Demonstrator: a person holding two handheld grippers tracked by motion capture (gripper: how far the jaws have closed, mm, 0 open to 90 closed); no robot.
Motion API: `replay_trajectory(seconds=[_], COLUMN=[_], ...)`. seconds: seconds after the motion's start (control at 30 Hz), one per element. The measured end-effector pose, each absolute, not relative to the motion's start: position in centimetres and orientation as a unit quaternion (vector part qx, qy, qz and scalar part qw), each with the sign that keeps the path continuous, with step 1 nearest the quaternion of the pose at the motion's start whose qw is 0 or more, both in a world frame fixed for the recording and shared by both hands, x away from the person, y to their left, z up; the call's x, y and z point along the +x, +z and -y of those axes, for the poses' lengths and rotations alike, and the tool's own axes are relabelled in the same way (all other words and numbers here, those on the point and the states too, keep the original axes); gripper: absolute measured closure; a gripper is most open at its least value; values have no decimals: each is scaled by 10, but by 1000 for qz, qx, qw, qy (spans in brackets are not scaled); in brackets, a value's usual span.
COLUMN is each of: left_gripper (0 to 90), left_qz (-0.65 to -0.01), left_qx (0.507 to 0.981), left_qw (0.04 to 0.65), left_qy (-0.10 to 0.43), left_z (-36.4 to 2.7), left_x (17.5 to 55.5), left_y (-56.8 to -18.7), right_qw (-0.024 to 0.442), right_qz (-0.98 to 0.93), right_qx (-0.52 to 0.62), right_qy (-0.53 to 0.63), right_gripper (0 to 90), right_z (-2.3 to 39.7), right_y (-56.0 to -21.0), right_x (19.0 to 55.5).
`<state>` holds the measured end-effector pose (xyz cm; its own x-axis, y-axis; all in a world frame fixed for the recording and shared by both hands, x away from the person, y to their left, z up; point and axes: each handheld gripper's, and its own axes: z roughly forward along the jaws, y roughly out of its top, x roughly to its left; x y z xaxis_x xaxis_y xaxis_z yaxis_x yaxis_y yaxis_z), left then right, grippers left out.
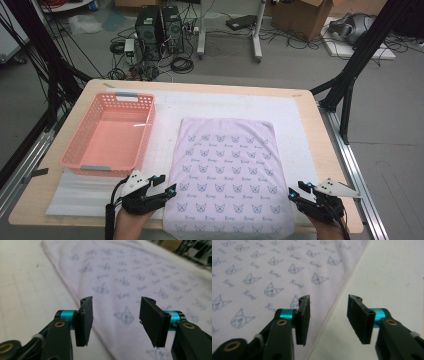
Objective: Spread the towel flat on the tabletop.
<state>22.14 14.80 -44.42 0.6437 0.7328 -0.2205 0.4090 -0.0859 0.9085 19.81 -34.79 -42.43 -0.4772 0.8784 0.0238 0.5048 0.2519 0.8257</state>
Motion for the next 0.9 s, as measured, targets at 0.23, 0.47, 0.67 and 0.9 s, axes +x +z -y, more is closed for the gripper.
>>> replay_trajectory(seconds=[0.23, 0.47, 0.67, 0.9], left_gripper=[192, 190, 202, 206], left_qz=[-372, -363, -367, -369], left_qx=[712, 707, 705, 706], left_qw=[571, 580, 580, 578], left_qy=[170, 178, 176, 175], left_z=[-142, -147, -149, -151], left_x=[217, 220, 226, 226], left_y=[-433, -432, -434, -434], right_qw=[250, 266, 266, 265], right_qz=[-761, -738, -729, -736], right_qx=[427, 437, 447, 443], right_qy=[419, 440, 445, 438], right_gripper=[403, 250, 209, 209], right_z=[340, 341, 343, 341], right_y=[-419, -416, -417, -419], right_x=[198, 197, 201, 205])
